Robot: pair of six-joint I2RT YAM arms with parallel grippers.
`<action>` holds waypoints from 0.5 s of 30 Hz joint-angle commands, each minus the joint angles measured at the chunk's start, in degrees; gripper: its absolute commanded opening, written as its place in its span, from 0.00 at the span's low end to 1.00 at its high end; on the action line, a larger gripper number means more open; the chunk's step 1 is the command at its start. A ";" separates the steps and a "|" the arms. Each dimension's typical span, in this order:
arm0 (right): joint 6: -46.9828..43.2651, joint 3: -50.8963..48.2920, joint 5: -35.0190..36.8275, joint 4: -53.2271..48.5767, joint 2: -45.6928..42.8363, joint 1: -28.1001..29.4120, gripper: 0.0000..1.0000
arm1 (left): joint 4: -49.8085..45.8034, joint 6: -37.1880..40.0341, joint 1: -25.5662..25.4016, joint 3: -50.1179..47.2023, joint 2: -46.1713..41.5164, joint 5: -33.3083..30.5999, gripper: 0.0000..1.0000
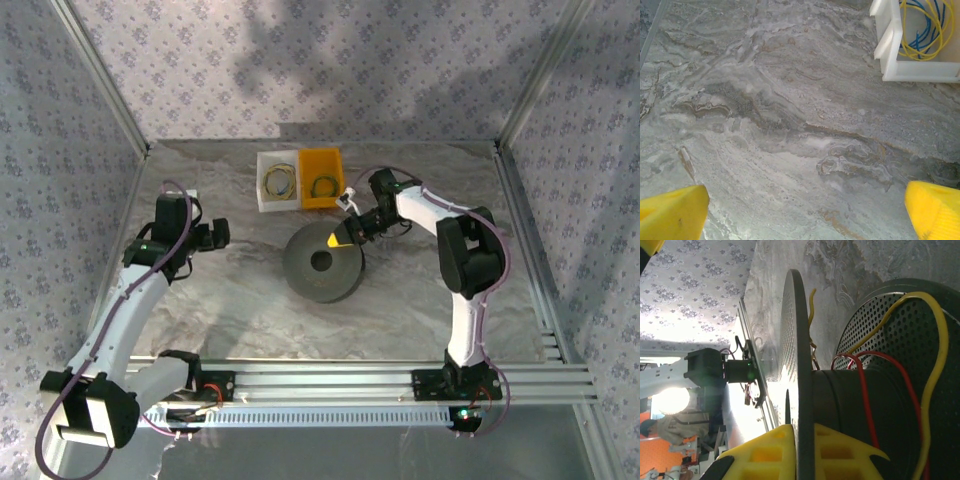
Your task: Wrap the cables
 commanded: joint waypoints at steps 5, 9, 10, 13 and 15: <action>1.43 0.77 15.02 5.27 2.88 0.72 0.25 | 2.73 -0.80 0.83 -1.17 -1.01 0.66 1.00; 0.09 2.76 15.28 3.48 3.28 0.76 0.42 | 3.79 -1.41 1.35 -1.97 -1.62 1.00 1.00; -0.63 3.25 15.05 2.70 3.36 0.80 0.43 | 3.91 -1.51 1.51 -2.06 -1.69 1.13 1.00; -2.20 4.54 15.75 0.61 2.99 1.06 0.46 | 3.88 -1.31 1.99 -1.85 -1.45 1.60 1.00; -2.36 4.73 16.55 0.28 2.14 1.00 0.50 | 3.62 -0.91 2.30 -1.52 -1.20 1.61 1.00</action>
